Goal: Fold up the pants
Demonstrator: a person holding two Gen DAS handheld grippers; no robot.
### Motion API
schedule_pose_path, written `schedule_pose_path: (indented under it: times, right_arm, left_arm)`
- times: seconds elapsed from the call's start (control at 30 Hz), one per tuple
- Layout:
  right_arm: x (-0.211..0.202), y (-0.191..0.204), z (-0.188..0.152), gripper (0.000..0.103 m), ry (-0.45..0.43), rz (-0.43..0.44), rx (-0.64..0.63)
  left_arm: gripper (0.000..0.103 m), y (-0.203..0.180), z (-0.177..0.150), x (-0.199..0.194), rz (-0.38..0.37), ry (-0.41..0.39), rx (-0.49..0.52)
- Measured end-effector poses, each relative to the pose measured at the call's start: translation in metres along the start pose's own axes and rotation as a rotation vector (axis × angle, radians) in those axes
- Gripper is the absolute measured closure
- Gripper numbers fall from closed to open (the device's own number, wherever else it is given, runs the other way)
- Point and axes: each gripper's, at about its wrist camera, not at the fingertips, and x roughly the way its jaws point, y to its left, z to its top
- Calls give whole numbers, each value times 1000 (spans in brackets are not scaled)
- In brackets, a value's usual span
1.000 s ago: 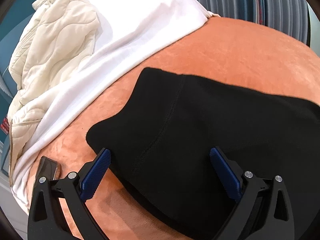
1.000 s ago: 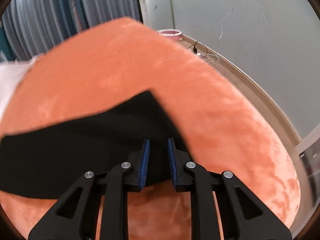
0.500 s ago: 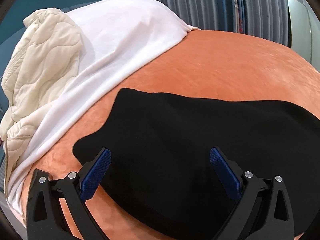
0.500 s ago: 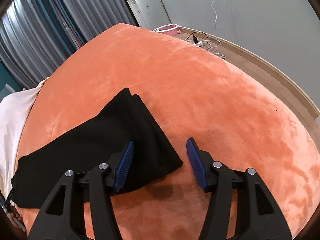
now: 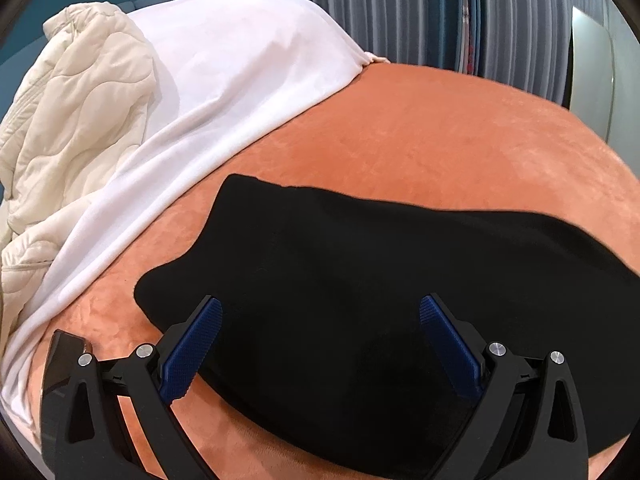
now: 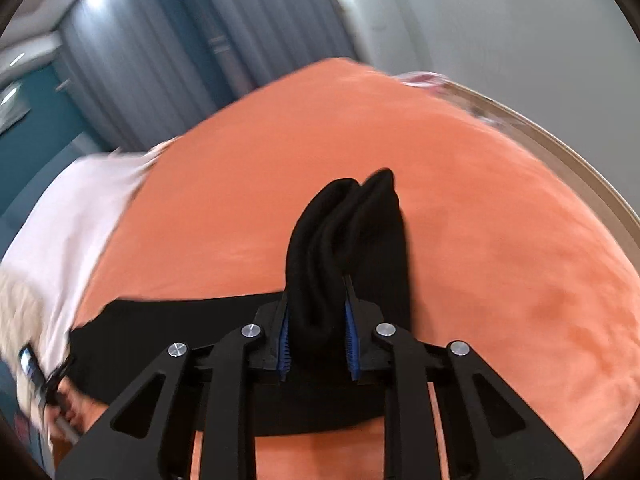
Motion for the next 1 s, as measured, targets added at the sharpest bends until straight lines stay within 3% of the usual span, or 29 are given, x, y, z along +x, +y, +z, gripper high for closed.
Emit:
schedule_pose_path:
  times: [0.2, 0.33, 0.43, 0.53, 0.67, 0.73, 0.87, 1.0]
  right_arm:
    - [53, 154, -28, 83, 110, 162, -215]
    - [98, 220, -66, 83, 206, 208, -295]
    - [129, 259, -99, 83, 264, 187, -383]
    - [152, 277, -127, 83, 297, 117, -457]
    - [159, 280, -136, 79, 284, 91, -475]
    - [156, 283, -135, 76, 281, 85, -486]
    - [142, 293, -138, 58, 257, 82, -531]
    - [141, 294, -143, 57, 251, 50, -563]
  left_arm:
    - [5, 14, 8, -11, -58, -18, -54]
    - [5, 23, 10, -11, -112, 5, -94]
    - [5, 28, 12, -13, -137, 13, -111]
    - [5, 29, 13, -18, -130, -4, -104]
    - [5, 25, 14, -24, -132, -25, -74]
    - [5, 23, 14, -24, -161, -16, -63]
    - [5, 18, 10, -23, -222, 20, -53]
    - [5, 11, 7, -23, -288, 53, -37]
